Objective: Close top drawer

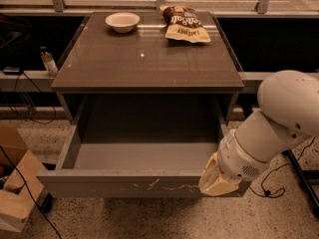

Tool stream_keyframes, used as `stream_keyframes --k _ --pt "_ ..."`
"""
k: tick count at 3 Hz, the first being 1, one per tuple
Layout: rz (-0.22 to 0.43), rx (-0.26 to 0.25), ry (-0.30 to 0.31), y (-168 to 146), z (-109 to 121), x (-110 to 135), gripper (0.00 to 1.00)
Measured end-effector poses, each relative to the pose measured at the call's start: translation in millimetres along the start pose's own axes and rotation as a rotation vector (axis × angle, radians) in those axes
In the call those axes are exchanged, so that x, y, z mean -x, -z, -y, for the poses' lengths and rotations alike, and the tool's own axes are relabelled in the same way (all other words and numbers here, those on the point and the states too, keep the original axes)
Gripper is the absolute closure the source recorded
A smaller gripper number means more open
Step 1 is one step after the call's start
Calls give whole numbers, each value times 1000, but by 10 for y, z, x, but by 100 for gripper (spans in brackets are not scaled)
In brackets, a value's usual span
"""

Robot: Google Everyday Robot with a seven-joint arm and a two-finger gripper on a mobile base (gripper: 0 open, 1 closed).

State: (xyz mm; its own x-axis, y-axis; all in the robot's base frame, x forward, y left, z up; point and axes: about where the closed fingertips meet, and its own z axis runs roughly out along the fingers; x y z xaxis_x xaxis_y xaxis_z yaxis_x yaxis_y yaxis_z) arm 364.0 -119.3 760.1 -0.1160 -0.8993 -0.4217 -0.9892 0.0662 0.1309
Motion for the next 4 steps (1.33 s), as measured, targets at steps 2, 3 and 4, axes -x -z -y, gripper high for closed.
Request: stream_keyframes --k 2,3,4 --pt "14 40 -58 -592 108 -102 100" --pt "40 53 -63 -957 336 -185 100" --pt "51 51 -67 -1067 456 -246 100"
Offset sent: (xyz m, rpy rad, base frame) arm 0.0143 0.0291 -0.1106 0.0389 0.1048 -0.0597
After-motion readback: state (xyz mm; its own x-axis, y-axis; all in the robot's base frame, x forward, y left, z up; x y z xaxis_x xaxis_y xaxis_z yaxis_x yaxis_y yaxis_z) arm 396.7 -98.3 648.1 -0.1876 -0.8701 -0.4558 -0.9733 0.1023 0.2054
